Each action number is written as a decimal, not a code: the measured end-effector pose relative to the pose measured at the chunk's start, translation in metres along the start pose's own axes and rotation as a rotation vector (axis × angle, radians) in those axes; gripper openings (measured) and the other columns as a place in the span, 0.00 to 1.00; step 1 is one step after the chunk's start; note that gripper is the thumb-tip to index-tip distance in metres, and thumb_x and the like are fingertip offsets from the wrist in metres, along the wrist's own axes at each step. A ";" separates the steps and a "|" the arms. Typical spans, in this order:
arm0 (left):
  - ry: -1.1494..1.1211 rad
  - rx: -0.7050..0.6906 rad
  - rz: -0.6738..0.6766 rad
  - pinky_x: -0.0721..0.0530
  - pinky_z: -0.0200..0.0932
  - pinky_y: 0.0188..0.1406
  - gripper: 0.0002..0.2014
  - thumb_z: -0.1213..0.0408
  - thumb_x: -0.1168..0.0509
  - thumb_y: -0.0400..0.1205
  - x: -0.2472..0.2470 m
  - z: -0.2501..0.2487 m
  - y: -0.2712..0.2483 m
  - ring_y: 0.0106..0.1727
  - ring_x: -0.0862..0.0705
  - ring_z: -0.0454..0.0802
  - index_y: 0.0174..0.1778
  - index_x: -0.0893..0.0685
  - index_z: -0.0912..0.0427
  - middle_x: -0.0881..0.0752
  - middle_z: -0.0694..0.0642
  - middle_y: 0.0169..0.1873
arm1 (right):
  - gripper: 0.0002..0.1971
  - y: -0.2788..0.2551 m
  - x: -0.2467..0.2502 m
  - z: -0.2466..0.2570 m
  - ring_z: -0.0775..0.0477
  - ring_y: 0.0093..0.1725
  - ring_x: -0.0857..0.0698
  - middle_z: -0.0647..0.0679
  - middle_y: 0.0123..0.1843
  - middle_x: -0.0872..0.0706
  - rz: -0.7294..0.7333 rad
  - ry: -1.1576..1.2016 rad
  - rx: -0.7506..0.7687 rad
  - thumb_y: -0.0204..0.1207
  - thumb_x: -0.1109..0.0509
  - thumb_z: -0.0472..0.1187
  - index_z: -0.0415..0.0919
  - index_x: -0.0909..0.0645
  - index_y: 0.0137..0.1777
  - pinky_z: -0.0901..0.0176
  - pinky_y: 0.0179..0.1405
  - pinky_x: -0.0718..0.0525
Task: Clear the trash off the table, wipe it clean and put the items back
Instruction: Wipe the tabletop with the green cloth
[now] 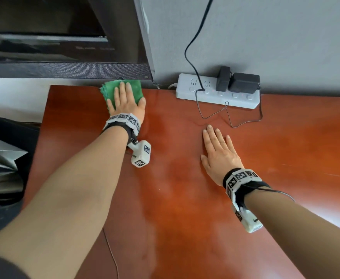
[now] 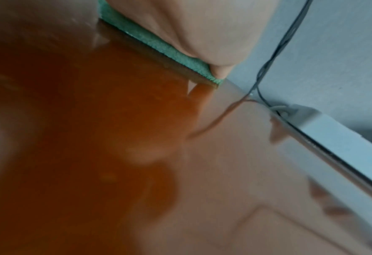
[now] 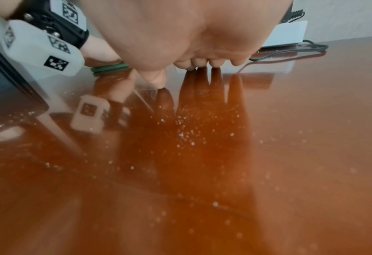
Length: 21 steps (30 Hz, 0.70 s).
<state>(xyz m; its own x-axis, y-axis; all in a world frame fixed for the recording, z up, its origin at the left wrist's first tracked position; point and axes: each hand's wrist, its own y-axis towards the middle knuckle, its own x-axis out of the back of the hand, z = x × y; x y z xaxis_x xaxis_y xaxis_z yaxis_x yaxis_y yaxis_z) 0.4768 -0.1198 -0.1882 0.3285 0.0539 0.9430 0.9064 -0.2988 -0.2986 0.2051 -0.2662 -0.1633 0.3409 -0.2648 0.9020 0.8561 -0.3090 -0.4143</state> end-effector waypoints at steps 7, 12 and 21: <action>0.163 -0.311 -0.015 0.57 0.65 0.85 0.35 0.43 0.58 0.88 -0.023 -0.022 -0.058 0.88 0.59 0.53 0.88 0.58 0.52 0.59 0.50 0.88 | 0.36 -0.002 -0.004 0.006 0.43 0.88 0.60 0.46 0.88 0.67 -0.009 0.025 -0.018 0.86 0.51 0.50 0.39 0.64 0.87 0.43 0.86 0.55; 0.240 -0.406 0.009 0.54 0.66 0.85 0.34 0.42 0.58 0.88 -0.026 -0.034 -0.059 0.88 0.57 0.52 0.88 0.57 0.51 0.58 0.49 0.88 | 0.36 -0.002 -0.005 0.006 0.43 0.87 0.61 0.46 0.88 0.67 -0.002 0.027 -0.025 0.86 0.51 0.50 0.40 0.65 0.87 0.43 0.86 0.56; 0.154 -0.310 0.051 0.57 0.62 0.86 0.34 0.40 0.59 0.87 -0.013 -0.037 -0.041 0.88 0.58 0.48 0.88 0.59 0.49 0.60 0.47 0.88 | 0.36 0.000 -0.006 0.001 0.42 0.88 0.60 0.46 0.88 0.66 0.001 -0.008 -0.010 0.87 0.51 0.52 0.41 0.64 0.87 0.41 0.86 0.54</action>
<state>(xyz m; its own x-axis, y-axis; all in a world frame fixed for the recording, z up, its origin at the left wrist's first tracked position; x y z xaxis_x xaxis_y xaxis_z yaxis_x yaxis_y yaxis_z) 0.4258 -0.1437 -0.1826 0.3058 -0.1057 0.9462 0.7585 -0.5736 -0.3092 0.2034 -0.2634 -0.1685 0.3444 -0.2580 0.9027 0.8518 -0.3184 -0.4159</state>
